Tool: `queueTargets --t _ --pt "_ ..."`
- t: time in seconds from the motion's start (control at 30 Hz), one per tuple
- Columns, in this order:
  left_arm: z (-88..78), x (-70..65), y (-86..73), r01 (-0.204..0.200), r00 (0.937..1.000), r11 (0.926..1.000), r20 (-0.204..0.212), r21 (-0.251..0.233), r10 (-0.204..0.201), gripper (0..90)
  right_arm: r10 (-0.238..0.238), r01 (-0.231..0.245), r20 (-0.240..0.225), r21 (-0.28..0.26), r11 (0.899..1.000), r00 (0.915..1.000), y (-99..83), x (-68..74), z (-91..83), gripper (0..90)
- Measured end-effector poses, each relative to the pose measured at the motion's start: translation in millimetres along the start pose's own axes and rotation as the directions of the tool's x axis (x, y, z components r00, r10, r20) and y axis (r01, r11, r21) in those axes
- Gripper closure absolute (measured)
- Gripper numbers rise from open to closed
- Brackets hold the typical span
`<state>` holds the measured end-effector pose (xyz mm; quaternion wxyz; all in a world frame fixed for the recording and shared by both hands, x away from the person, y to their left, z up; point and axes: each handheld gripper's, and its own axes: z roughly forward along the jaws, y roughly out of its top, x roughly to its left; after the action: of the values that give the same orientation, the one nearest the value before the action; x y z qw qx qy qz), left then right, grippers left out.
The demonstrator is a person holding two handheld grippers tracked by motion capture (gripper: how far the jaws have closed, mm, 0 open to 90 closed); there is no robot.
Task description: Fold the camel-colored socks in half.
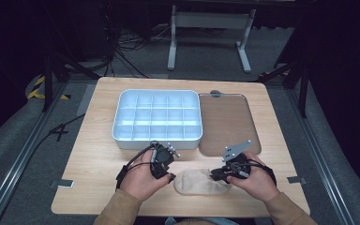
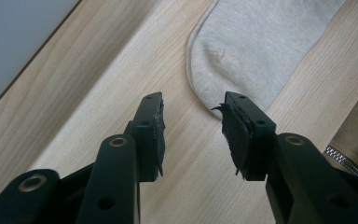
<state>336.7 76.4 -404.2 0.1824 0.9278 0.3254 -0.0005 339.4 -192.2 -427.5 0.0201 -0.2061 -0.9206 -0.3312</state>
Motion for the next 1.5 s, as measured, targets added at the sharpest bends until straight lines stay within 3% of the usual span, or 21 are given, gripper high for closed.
queueTargets --t 0.2,0.4,0.6,0.77,0.87,0.97,1.07,1.17,1.5 --pt "3.7 2.3 -1.7 0.021 0.9997 0.9998 0.011 0.006 -0.021 60.2 -0.034 0.035 -0.032 0.021 0.999 0.9989 3.0 11.1 15.0 81.5" --pt "8.9 4.1 -2.4 0.019 0.9995 0.9998 0.025 -0.010 -0.019 60.8 -0.035 0.035 -0.008 0.033 0.999 0.9994 1.8 12.6 24.7 89.0" --pt "11.7 1.8 -3.0 0.030 0.9987 0.9994 0.040 -0.014 -0.030 62.0 -0.024 0.023 0.002 0.034 0.999 0.9997 1.1 12.3 26.8 89.7" --pt "15.5 2.5 -4.7 0.010 0.9994 0.9995 0.033 -0.030 -0.009 64.0 -0.026 0.025 0.003 0.043 0.999 0.9997 0.3 12.1 29.8 89.7" --pt "18.2 4.3 -5.7 0.021 0.9989 0.9995 0.043 -0.026 -0.020 65.7 -0.030 0.029 0.015 0.065 0.997 0.9994 -1.8 10.3 34.2 89.8" --pt "21.5 4.1 -6.1 0.057 0.9957 0.9980 0.075 -0.027 -0.055 65.2 -0.021 0.019 0.018 0.072 0.997 0.9996 -3.4 8.5 37.9 89.9" --pt "25.6 3.1 -5.7 0.075 0.9947 0.9971 0.072 -0.017 -0.073 64.4 -0.023 0.021 0.023 0.074 0.997 0.9995 -3.5 8.9 38.0 90.0" --pt "31.2 2.5 -5.4 0.087 0.9936 0.9950 0.077 -0.050 -0.083 63.7 -0.025 0.023 0.023 0.073 0.997 0.9994 -3.6 9.2 38.2 90.0" --pt "43.2 -3.2 -2.3 0.084 0.9930 0.9954 0.087 -0.046 -0.080 68.5 -0.030 0.028 0.024 0.072 0.997 0.9993 -4.0 8.8 38.0 89.9"
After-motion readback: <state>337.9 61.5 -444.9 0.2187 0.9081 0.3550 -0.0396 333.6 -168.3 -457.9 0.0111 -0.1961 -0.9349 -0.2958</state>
